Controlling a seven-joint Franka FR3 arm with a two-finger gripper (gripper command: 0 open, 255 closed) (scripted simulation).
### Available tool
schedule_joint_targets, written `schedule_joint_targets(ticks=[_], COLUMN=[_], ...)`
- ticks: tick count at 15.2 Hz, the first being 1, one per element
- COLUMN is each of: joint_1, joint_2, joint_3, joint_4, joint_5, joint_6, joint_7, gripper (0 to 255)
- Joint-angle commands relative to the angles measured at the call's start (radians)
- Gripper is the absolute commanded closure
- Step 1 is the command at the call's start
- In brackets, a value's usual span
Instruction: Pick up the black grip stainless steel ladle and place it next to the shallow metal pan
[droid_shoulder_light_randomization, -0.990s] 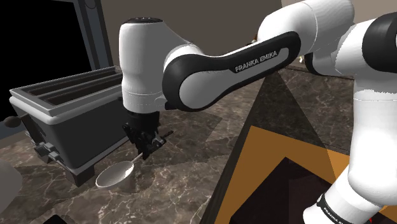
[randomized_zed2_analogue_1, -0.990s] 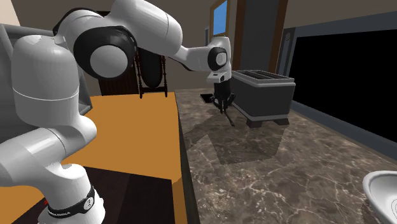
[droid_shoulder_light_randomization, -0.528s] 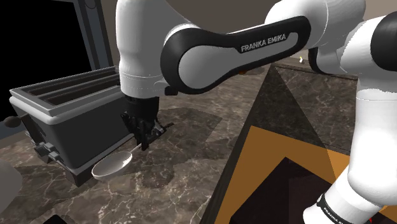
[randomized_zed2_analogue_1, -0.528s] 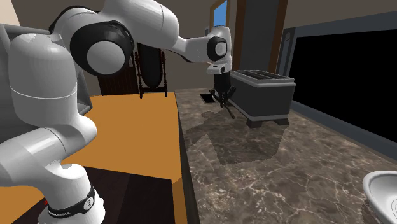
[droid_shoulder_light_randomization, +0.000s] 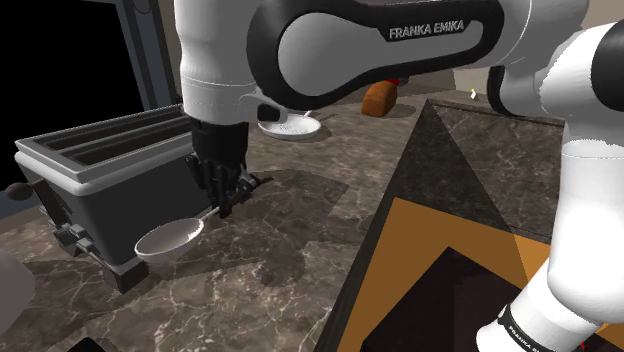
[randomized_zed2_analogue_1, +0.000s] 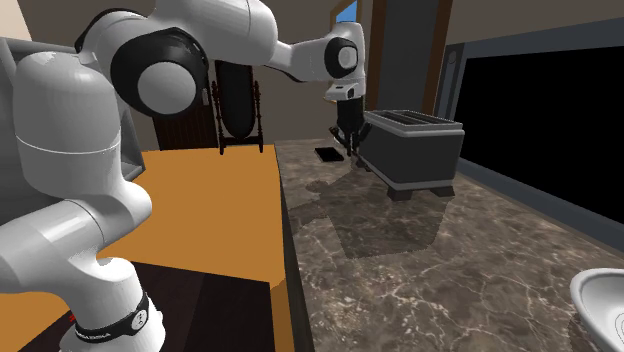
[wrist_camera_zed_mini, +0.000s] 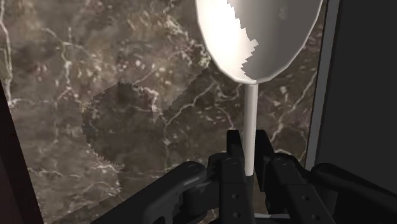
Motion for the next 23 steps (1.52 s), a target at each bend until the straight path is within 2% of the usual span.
schedule_joint_targets(ticks=[1,8,16,23], joint_1=[0.01,0.046,-0.224,-0.387], joint_2=[0.002,0.009,-0.099,-0.132], joint_3=[0.0,-0.003,0.032,0.02], joint_4=[0.032,0.142,0.025,0.001], joint_5=[0.0,-0.001,0.109,0.159], joint_6=[-0.029,-0.127,-0.07,-0.056], joint_7=[-0.003,-0.012,-0.219,-0.39], gripper=[255,255,255,255])
